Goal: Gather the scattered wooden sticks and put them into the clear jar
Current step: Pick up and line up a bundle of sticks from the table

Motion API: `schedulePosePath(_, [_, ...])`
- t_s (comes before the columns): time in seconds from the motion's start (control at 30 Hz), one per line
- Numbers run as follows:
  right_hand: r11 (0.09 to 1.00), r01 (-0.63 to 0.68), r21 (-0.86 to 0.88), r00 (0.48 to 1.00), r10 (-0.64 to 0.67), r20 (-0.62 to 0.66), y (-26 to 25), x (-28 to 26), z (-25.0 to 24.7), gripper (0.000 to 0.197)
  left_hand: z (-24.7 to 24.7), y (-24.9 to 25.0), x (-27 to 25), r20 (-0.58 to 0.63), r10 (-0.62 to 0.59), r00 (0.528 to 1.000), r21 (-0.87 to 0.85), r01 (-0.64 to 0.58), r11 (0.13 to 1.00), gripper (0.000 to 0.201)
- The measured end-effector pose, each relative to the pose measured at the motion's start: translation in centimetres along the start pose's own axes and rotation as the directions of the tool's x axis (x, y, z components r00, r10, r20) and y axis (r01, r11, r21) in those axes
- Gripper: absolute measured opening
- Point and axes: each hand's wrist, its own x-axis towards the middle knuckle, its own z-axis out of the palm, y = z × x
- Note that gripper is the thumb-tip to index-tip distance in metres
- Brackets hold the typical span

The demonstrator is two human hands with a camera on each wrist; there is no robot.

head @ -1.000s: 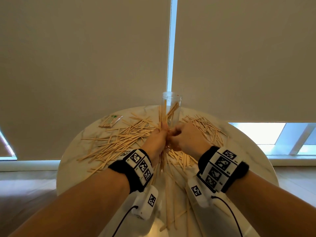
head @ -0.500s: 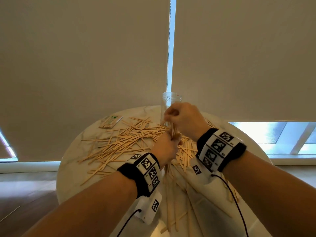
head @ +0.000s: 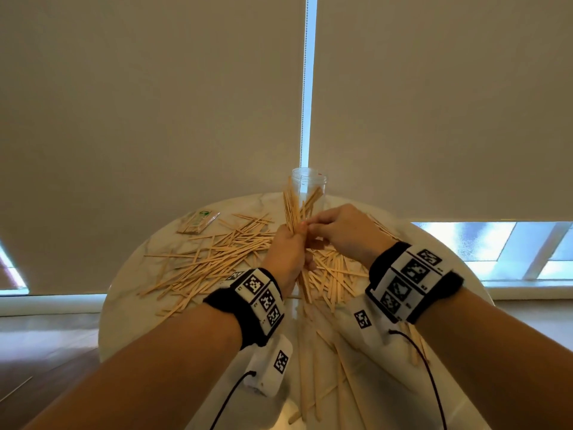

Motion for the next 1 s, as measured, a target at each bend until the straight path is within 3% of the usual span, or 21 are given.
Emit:
schedulePosePath(0.07, [0.997, 0.009, -0.071, 1.000, -0.011, -0.019, -0.8, 0.3, -0.7, 0.022, -0.5, -0.1, -0.2, 0.064, 0.011, 0.998, 0.014, -0.012, 1.000, 0.026])
schedulePosePath(0.17, [0.999, 0.033, 0.038, 0.982, -0.025, -0.188, -2.0, 1.7, -1.8, 0.039, -0.5, -0.5, -1.4, 0.202, 0.074, 0.976, 0.194, -0.114, 0.974, 0.025])
schedulePosePath(0.23, [0.999, 0.032, 0.035, 0.969, -0.022, -0.244, -2.9, 2.3, -2.5, 0.039, 0.2, -0.5, -2.3, 0.279, 0.079, 0.957, 0.260, -0.155, 0.953, 0.027])
schedulePosePath(0.27, [0.999, 0.032, -0.001, 0.978, -0.031, -0.206, -3.2, 2.5, -2.7, 0.036, 0.6, -0.5, -2.6, 0.307, 0.072, 0.949, 0.247, -0.153, 0.957, 0.028])
schedulePosePath(0.37, [0.989, 0.005, -0.146, 0.995, 0.010, 0.098, -3.7, 1.8, -2.3, 0.039, 1.3, -0.6, -2.4, 0.333, 0.058, 0.941, 0.159, -0.116, 0.980, 0.026])
schedulePosePath(0.43, [0.990, 0.010, -0.144, 0.993, 0.007, 0.119, -3.3, 1.6, -1.8, 0.045, 1.3, -0.6, -2.0, 0.305, 0.068, 0.950, 0.157, -0.120, 0.980, 0.021])
schedulePosePath(0.5, [0.998, 0.002, -0.055, 1.000, -0.001, 0.015, -2.7, 1.4, -1.7, 0.057, 0.8, -0.3, -1.6, 0.249, 0.070, 0.966, 0.127, -0.104, 0.986, 0.021])
schedulePosePath(0.57, [0.999, -0.022, 0.037, 1.000, 0.022, 0.005, -1.9, 0.7, -1.5, 0.058, 0.0, 0.5, -0.8, 0.136, 0.090, 0.987, 0.049, -0.097, 0.994, 0.023])
schedulePosePath(0.63, [0.995, -0.087, 0.039, 0.979, 0.078, 0.189, -0.8, -0.5, -1.1, 0.051, -0.9, 1.5, 0.2, -0.023, 0.127, 0.992, -0.004, -0.127, 0.992, 0.020])
schedulePosePath(0.7, [0.983, -0.183, -0.010, 0.882, 0.169, 0.441, 0.1, -1.9, -0.1, 0.054, -1.5, 2.1, 1.2, -0.144, 0.169, 0.975, -0.073, -0.181, 0.981, 0.015])
schedulePosePath(0.77, [0.972, -0.236, -0.001, 0.808, 0.197, 0.556, 0.6, -2.8, 1.2, 0.054, -1.5, 2.1, 1.6, -0.191, 0.182, 0.965, -0.141, -0.210, 0.967, 0.011])
schedulePosePath(0.9, [0.972, -0.196, 0.131, 0.896, 0.123, 0.427, 0.8, -2.6, 3.0, 0.028, -1.4, 1.2, 1.2, -0.134, 0.171, 0.976, -0.059, -0.180, 0.982, 0.013])
schedulePosePath(1.0, [0.981, -0.156, 0.119, 0.942, 0.111, 0.318, 0.5, -2.2, 3.0, 0.019, -1.8, 0.9, 1.3, -0.150, 0.171, 0.974, -0.011, -0.174, 0.985, 0.029])
